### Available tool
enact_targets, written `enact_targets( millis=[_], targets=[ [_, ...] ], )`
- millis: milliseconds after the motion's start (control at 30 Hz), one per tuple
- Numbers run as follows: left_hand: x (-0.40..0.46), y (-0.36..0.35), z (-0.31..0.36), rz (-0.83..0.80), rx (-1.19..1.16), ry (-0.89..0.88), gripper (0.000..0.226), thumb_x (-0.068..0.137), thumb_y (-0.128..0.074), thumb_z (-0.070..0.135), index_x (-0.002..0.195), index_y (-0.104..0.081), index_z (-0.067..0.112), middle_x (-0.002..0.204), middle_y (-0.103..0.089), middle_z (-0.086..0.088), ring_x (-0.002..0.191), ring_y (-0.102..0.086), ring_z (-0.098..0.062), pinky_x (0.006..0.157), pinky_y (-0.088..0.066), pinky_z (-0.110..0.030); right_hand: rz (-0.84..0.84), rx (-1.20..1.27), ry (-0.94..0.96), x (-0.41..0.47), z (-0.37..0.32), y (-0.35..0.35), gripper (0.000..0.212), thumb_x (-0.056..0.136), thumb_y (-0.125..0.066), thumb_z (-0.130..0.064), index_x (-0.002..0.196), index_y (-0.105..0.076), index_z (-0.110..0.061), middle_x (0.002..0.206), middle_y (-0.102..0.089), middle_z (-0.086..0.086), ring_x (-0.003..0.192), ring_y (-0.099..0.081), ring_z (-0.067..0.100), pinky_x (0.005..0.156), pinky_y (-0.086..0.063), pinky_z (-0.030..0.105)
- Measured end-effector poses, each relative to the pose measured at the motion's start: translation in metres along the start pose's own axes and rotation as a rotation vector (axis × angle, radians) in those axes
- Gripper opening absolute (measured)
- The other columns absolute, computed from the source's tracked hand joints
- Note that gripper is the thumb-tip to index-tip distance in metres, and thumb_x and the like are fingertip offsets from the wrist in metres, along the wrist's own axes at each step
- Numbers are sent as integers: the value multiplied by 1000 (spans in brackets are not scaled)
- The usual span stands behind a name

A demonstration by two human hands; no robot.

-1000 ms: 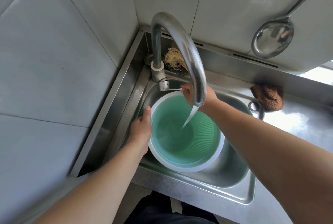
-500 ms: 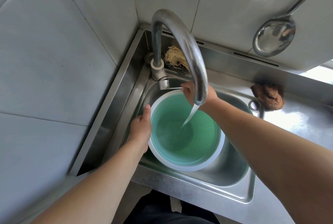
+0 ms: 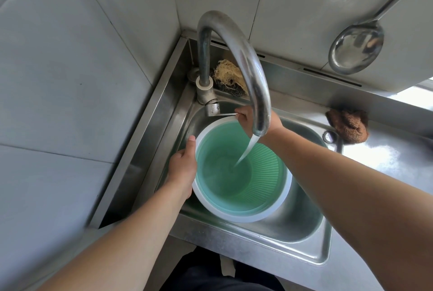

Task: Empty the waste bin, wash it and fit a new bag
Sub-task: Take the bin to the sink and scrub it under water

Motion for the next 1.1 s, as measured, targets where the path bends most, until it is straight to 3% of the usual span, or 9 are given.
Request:
enact_targets(
  millis=[333, 800, 967, 1100],
  targets=[
    [4, 1, -3, -38, 9, -5, 60, 79, -53, 74, 79, -73, 17, 77, -78, -1, 77, -75, -25, 80, -61, -44, 1, -35, 55, -1, -1, 8, 17, 88, -60, -22, 99, -73, -23, 91, -74, -2, 78, -69, 21, 70, -62, 38],
    [5, 0, -3, -42, 21, -34, 57, 85, -53, 70, 83, -72, 16, 77, -78, 0, 75, -75, -22, 69, -59, -35, 10, 40, 36, 16, -9, 34, 18, 92, -58, -14, 102, -73, -14, 98, -74, 10, 88, -68, 31, 81, -58, 47],
    [4, 0, -3, -35, 28, -43, 65, 86, -52, 70, 95, -70, 8, 95, -76, -12, 92, -72, -32, 89, -58, -51, 20, 150, 26, 20, -9, 51, 20, 93, -58, -17, 104, -74, -15, 103, -75, 9, 93, -69, 31, 89, -55, 49],
    [4, 0, -3, -34, 25, -41, 68, 86, -52, 70, 95, -70, 5, 95, -76, -15, 93, -72, -35, 87, -57, -51, -45, 129, 33, 20, -9, 57, 19, 90, -60, -19, 103, -74, -16, 103, -74, 10, 92, -68, 31, 91, -55, 50]
  ],
)
Point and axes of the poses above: each hand's wrist, its own x-axis towards the middle knuckle, its own y-axis out of the back of the hand, z = x × y, the point moved 3 cm from there along x, towards the middle knuckle
